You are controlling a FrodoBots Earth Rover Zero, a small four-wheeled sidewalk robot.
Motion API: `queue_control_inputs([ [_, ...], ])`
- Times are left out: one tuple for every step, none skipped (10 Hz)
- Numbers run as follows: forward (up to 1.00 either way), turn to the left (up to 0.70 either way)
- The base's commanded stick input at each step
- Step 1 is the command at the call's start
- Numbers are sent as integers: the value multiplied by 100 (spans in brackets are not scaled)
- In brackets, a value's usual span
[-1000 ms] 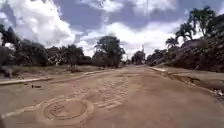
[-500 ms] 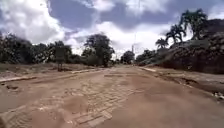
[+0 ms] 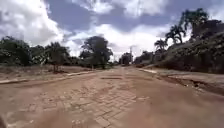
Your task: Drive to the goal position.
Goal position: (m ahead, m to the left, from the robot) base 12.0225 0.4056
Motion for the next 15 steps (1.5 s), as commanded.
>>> queue_control_inputs([
  [100,0],
  [100,0],
  [100,0],
  [100,0],
  [100,-3],
  [100,-27],
  [100,-27],
  [100,-27],
  [100,-27],
  [100,-27],
  [100,-27],
  [100,-27],
  [100,-27],
  [100,-27],
  [100,-27],
])
